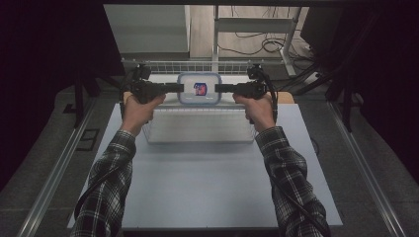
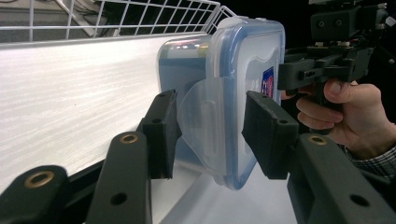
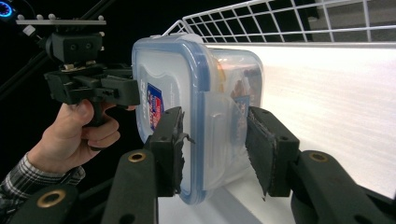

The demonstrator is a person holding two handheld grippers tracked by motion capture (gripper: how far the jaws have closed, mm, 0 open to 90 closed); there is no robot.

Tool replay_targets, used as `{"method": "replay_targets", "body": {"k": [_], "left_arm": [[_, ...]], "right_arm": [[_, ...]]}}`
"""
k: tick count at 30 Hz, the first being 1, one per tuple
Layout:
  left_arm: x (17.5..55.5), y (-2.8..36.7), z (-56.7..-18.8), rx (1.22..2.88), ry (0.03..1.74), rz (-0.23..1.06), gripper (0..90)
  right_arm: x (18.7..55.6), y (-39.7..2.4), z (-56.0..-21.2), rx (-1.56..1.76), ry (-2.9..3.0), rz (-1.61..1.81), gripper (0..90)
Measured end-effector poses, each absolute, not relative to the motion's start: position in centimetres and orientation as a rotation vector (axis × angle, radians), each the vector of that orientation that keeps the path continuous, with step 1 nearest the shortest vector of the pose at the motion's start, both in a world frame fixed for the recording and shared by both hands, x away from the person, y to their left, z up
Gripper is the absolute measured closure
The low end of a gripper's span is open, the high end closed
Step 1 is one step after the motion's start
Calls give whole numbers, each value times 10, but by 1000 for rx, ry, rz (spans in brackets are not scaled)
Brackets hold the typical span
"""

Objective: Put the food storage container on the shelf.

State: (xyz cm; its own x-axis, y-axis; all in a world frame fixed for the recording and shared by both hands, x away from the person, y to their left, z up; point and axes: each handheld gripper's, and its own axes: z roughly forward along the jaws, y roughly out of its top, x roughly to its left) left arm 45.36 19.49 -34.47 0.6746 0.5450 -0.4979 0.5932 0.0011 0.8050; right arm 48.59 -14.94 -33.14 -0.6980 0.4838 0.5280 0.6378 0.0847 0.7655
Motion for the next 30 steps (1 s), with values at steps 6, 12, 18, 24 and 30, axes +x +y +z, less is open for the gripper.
{"method": "replay_targets", "body": {"k": [6, 12, 18, 24, 30], "left_arm": [[456, 194, -349, 1644, 959, -49, 505], [455, 191, -344, 1674, 995, 33, 470], [452, 190, -340, 1682, 1040, 125, 465], [451, 187, -341, 1672, 1013, 89, 565], [448, 185, -341, 1667, 1021, 97, 562]], "right_arm": [[484, -146, -330, -1176, -2300, -1651, 599], [483, -146, -330, -1193, -2312, -1643, 609], [480, -145, -324, -1221, -2350, -1655, 614], [479, -141, -320, -1254, -2395, -1660, 622], [479, -140, -320, -1276, -2407, -1669, 627]]}}
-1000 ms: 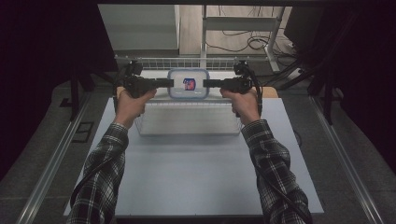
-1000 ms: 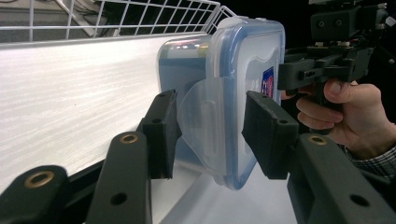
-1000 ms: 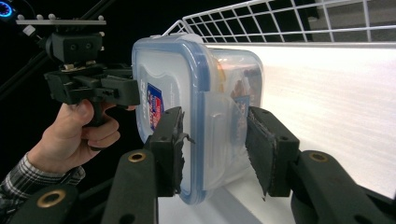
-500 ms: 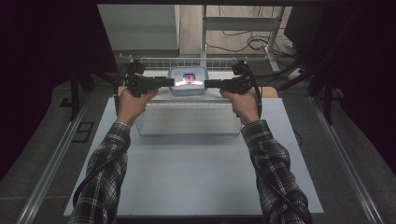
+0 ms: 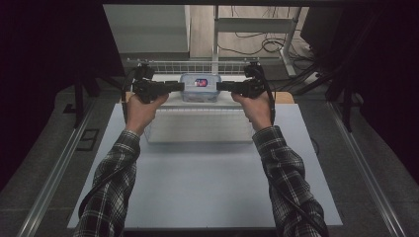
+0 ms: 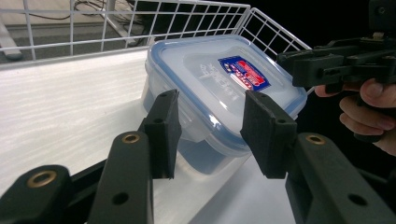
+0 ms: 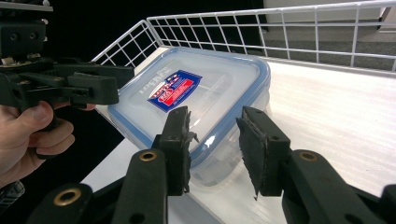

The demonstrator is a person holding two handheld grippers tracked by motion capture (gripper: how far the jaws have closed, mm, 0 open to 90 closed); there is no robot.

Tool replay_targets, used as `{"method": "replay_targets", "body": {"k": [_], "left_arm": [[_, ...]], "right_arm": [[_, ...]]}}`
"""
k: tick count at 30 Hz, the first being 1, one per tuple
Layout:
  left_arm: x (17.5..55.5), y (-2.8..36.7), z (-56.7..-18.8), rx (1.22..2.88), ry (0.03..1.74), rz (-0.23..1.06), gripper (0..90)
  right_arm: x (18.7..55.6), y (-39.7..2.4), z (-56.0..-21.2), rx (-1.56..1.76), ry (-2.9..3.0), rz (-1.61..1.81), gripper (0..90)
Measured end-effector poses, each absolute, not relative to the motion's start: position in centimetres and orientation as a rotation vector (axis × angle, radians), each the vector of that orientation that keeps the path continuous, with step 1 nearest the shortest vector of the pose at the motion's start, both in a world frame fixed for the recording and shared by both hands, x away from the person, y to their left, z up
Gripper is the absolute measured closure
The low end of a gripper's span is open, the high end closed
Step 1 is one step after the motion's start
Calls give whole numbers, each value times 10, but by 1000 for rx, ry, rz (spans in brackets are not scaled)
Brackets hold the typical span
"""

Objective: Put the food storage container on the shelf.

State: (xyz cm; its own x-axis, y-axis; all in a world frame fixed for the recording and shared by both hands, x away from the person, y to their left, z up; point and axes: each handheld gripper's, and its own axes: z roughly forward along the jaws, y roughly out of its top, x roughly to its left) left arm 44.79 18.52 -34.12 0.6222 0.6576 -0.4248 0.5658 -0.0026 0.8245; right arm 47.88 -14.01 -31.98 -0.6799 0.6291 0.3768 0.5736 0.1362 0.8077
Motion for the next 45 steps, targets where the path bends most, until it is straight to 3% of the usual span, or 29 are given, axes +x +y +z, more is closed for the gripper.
{"method": "replay_targets", "body": {"k": [4, 7, 15, 23, 27, 45], "left_arm": [[446, 186, -340, 1657, 1025, 115, 554], [444, 187, -337, 1635, 1017, 119, 489], [430, 181, -337, 1658, 945, 133, 247], [414, 175, -337, 1736, 923, 220, 133], [405, 174, -339, 1772, 912, 243, 110], [376, 169, -350, 1839, 865, 300, 70]], "right_arm": [[479, -140, -320, 1235, 2321, 1610, 626], [476, -139, -319, 1206, 2318, 1593, 595], [467, -141, -317, 1114, 2327, 1608, 401], [455, -141, -320, 1068, 2319, 1549, 219], [450, -142, -324, 1025, 2327, 1528, 169], [425, -140, -329, 937, 2330, 1494, 99]]}}
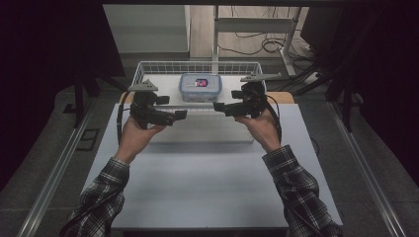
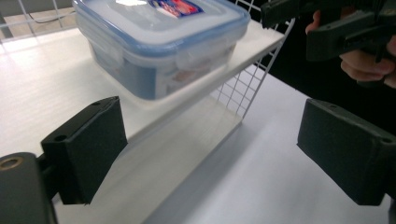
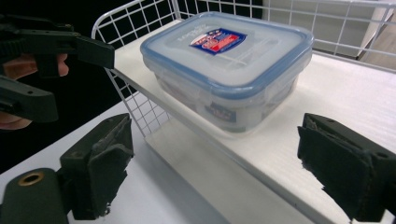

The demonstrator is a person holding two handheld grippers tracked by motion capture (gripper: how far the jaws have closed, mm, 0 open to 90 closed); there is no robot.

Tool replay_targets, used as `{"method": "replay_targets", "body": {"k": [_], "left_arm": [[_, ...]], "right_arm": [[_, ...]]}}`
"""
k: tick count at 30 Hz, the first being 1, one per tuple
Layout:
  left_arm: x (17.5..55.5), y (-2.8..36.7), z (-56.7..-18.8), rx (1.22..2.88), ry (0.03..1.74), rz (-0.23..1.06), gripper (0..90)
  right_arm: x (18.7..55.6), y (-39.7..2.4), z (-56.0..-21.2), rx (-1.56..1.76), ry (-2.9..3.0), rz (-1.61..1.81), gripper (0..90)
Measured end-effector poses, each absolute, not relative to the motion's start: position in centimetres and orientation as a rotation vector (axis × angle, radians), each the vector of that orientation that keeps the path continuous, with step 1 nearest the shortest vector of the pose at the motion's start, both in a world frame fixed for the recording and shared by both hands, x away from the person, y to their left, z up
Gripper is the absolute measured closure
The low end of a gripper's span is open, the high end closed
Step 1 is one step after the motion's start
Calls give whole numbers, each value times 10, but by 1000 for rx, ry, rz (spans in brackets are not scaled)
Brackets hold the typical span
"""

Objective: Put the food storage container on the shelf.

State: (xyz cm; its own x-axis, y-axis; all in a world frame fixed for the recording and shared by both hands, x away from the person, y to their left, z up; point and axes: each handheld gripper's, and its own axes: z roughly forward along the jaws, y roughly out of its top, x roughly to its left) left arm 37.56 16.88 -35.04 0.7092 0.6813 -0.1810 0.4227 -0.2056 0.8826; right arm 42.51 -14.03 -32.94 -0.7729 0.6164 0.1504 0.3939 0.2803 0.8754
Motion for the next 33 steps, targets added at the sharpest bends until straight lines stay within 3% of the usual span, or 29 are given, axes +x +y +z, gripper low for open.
{"method": "replay_targets", "body": {"k": [33], "left_arm": [[331, 166, -384, 1893, 821, 349, 11]], "right_arm": [[380, -137, -354, 775, 2349, 1450, 10]]}}
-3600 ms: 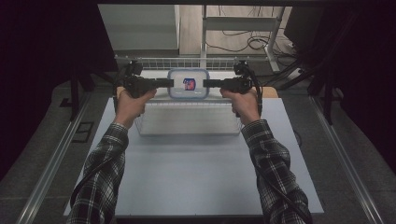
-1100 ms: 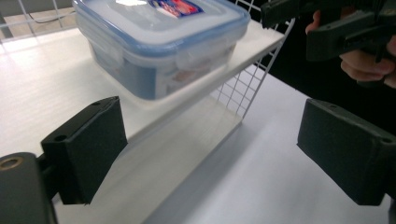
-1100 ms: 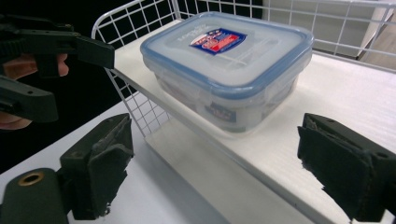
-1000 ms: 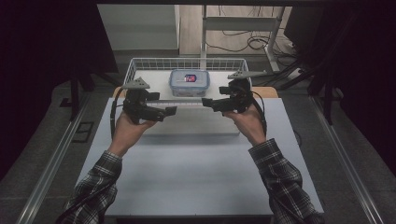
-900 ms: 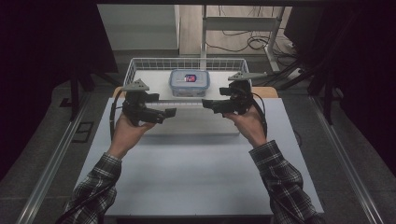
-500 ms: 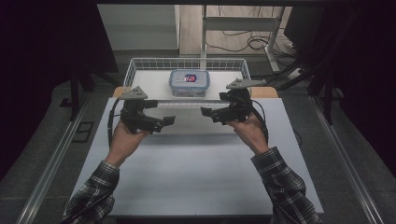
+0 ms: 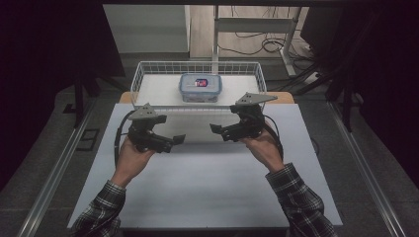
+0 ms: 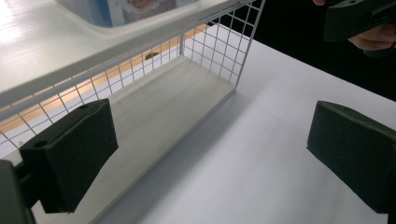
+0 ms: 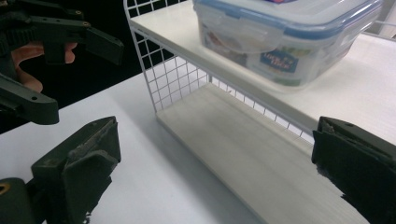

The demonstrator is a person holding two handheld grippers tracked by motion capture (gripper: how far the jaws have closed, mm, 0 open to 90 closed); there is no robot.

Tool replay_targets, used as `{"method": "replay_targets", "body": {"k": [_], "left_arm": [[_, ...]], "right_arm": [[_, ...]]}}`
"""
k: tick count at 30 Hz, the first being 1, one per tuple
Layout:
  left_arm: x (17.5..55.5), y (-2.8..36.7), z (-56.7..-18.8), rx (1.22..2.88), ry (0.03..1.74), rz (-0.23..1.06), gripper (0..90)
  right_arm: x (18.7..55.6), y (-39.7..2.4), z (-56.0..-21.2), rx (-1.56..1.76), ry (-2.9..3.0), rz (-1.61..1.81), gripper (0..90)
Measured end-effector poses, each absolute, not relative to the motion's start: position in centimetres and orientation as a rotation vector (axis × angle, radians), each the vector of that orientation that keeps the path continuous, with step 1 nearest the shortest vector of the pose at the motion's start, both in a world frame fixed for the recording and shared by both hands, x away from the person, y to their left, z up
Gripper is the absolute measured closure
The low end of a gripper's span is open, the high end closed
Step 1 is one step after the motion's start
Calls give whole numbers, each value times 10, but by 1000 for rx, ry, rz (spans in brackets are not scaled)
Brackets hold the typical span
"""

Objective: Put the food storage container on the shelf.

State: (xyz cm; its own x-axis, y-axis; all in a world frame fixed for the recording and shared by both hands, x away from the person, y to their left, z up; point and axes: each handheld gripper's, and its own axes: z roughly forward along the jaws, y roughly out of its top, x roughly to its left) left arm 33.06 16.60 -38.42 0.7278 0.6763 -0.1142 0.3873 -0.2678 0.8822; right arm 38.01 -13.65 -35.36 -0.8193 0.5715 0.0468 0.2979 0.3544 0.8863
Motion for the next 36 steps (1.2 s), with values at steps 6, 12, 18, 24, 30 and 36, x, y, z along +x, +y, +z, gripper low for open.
{"method": "replay_targets", "body": {"k": [6, 12, 18, 24, 30, 36], "left_arm": [[324, 165, -390, 1899, 814, 372, 9], [315, 164, -396, 1903, 807, 387, 6], [308, 164, -403, 1911, 803, 396, 2], [301, 163, -411, 1917, 798, 400, 2], [292, 161, -419, 1917, 803, 409, 1], [286, 163, -428, 1920, 808, 413, 0]], "right_arm": [[373, -136, -358, 754, 2352, 1442, 6], [364, -136, -362, 741, 2350, 1448, 6], [356, -137, -370, 721, 2347, 1432, 6], [348, -139, -379, 709, 2344, 1422, 6], [343, -141, -389, 705, 2346, 1410, 6], [338, -144, -397, 709, 2342, 1404, 6]]}}
